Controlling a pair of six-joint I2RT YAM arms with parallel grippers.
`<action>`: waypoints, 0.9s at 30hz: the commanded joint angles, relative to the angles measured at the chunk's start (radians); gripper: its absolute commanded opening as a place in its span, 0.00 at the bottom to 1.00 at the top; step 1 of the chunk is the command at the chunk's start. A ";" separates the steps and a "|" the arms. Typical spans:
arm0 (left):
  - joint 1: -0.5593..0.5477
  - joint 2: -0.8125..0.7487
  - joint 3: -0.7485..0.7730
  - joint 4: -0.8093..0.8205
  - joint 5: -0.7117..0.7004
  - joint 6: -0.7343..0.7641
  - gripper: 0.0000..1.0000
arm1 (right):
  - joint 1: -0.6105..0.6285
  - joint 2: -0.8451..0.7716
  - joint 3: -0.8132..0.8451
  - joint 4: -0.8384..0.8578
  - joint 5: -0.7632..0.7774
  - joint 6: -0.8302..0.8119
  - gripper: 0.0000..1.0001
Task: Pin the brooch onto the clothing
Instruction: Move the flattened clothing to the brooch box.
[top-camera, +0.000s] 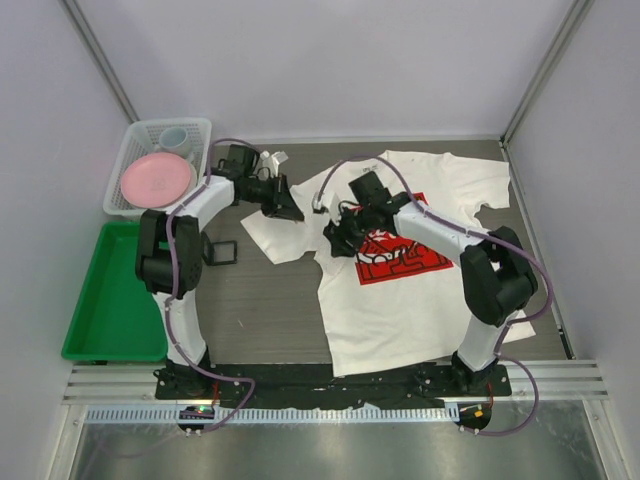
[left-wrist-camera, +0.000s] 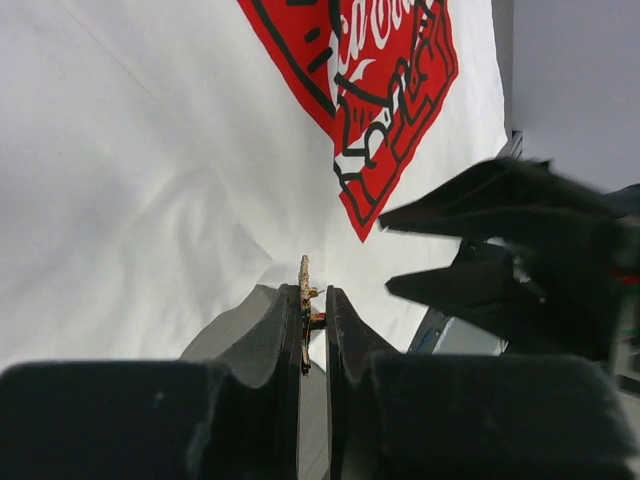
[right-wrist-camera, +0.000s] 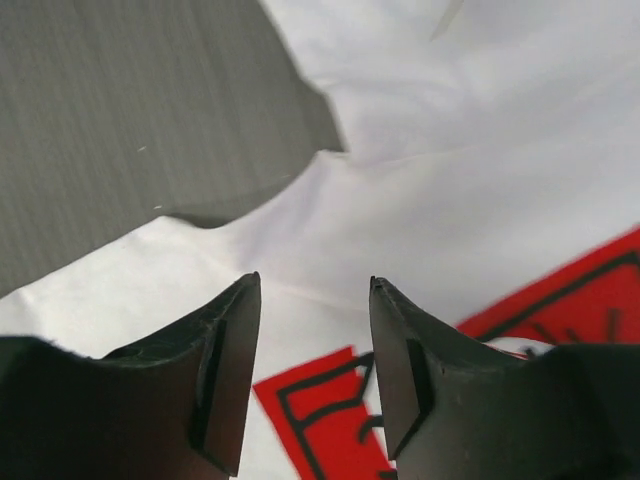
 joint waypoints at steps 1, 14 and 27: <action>-0.016 0.047 0.061 -0.005 0.025 -0.012 0.00 | -0.116 0.015 0.160 0.009 -0.027 -0.205 0.52; -0.016 0.206 0.134 0.066 -0.026 -0.092 0.00 | -0.262 0.361 0.510 -0.169 0.076 -0.169 0.47; -0.008 0.257 0.053 0.030 -0.064 -0.073 0.00 | -0.317 0.335 0.338 -0.284 0.019 -0.185 0.43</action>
